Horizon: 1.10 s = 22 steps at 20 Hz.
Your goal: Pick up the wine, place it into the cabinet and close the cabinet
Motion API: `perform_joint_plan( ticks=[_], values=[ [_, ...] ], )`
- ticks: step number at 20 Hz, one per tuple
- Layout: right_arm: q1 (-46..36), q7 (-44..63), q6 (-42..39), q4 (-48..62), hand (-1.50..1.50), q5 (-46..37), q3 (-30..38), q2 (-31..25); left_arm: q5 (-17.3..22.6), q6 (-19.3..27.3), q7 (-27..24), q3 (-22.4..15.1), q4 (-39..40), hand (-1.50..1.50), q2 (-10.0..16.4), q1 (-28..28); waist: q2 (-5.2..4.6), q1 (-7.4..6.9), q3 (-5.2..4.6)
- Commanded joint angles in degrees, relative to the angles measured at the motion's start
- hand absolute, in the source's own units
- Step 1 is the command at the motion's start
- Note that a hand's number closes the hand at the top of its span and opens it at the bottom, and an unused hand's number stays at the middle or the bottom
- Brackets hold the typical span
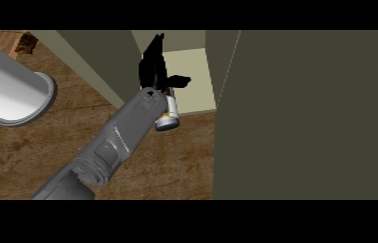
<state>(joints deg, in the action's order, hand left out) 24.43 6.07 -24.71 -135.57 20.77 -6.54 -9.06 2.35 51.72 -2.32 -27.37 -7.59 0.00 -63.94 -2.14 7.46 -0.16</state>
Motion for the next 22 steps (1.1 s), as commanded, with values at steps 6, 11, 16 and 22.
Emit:
perform_joint_plan(
  ticks=[6, 11, 16, 22],
  values=[
    [1.54, 2.18, 0.61, -4.06, -1.5, 4.0, 0.34, -0.93, 5.76, -1.31, -8.85, 5.01, -8.61, -1.5, 0.0, 2.13, 0.6, -1.6, 0.02],
    [5.0, 0.4, 0.17, -5.8, -1.5, 0.89, -2.18, -0.04, 9.27, 0.57, -15.92, 7.73, -11.74, -1.5, 0.0, 5.01, 0.89, -1.49, 0.02],
    [4.04, 4.31, 3.68, -9.12, -1.5, 2.73, -1.96, -0.61, 14.55, 1.92, -19.02, 9.31, -17.37, -1.5, 0.0, 6.94, 1.35, -2.86, 0.01],
    [4.72, 6.03, 5.69, -10.74, -1.5, 2.43, -3.05, -0.33, 20.56, -3.71, -25.24, 10.35, -23.13, -1.5, 0.0, 10.46, 1.75, -4.46, 0.03]
  ],
)
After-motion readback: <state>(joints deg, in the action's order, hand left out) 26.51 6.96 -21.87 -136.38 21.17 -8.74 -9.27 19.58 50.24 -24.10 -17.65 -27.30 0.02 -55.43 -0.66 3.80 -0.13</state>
